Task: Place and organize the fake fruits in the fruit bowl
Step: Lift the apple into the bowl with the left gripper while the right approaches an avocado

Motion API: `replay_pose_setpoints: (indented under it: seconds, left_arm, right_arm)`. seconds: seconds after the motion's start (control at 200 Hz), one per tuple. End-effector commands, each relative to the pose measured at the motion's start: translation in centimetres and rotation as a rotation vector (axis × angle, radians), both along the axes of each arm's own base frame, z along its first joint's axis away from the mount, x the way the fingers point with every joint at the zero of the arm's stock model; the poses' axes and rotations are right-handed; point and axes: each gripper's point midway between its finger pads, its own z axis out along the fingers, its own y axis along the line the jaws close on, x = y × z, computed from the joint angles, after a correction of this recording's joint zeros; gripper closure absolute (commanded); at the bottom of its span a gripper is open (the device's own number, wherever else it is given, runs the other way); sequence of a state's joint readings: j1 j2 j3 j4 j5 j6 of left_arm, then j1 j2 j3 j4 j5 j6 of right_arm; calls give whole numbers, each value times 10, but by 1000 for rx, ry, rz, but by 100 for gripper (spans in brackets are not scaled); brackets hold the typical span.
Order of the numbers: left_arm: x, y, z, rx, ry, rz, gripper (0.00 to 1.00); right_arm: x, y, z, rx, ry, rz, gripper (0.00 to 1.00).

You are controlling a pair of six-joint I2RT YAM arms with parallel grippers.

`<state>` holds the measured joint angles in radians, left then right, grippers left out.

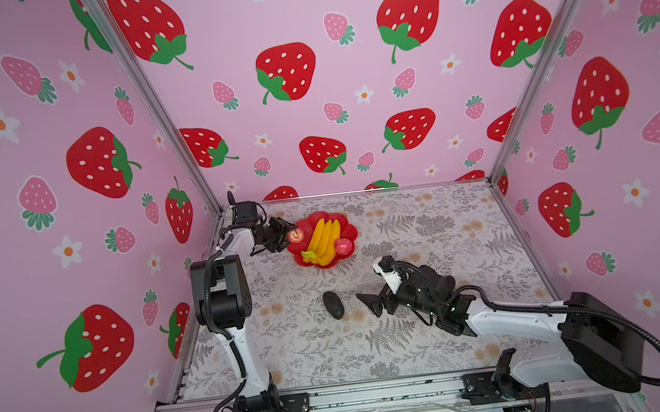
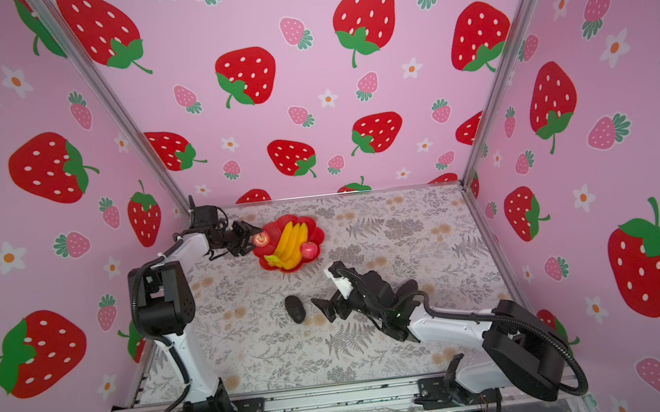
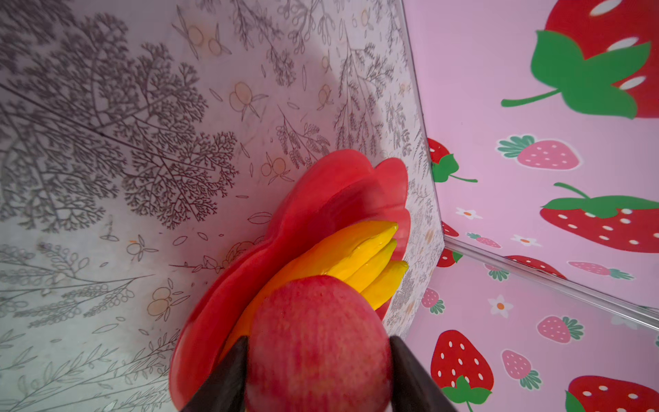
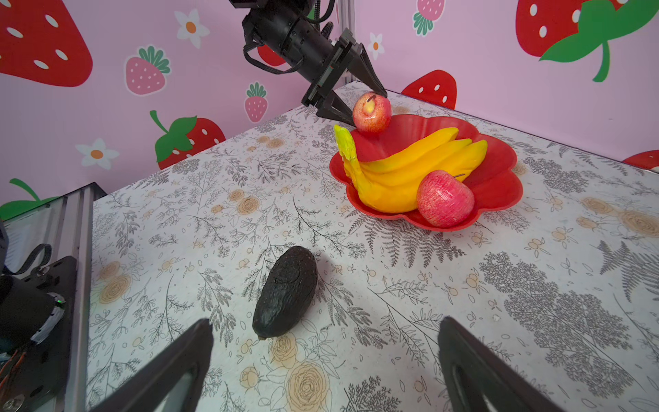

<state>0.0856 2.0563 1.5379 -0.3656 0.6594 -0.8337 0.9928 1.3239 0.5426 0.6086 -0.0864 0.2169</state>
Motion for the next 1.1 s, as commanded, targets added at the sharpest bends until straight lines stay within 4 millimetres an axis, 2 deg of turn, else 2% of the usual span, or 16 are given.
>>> replay_pose_setpoints:
  seconds: [0.0,0.2,0.45,0.62,0.745,0.836,0.861,0.916,1.001,1.096]
  left_arm:
    - [1,-6,11,-3,-6,-37,57]
    - [1,-5,-7,10,31,-24,56]
    - [8,-10,-15,20,49,-38,51]
    - [10,-14,-13,18,44,-44,48]
    - [9,-14,-5,30,27,-45,40]
    - [8,-14,1,35,16,-51,34]
    - [7,-14,3,37,15,-52,28]
    - [6,-14,8,39,5,-54,21]
    - [3,-13,15,49,-4,-56,20]
    - [-1,-12,32,66,-39,-68,19]
  right_arm:
    - [-1,-3,-1,12,8,-13,1]
    - [-2,-5,-4,7,12,-18,1]
    - [-1,-12,-3,2,0,-43,1]
    - [0,-14,-3,-2,-3,-51,1]
    - [1,-13,-6,-12,2,-52,1]
    - [1,-5,-13,-39,21,-34,1]
    - [1,-1,-15,-48,24,-24,1]
    - [-2,9,-22,-80,28,-2,1]
    - [-4,25,-28,-91,38,26,1]
    - [-7,45,-36,-75,70,71,1]
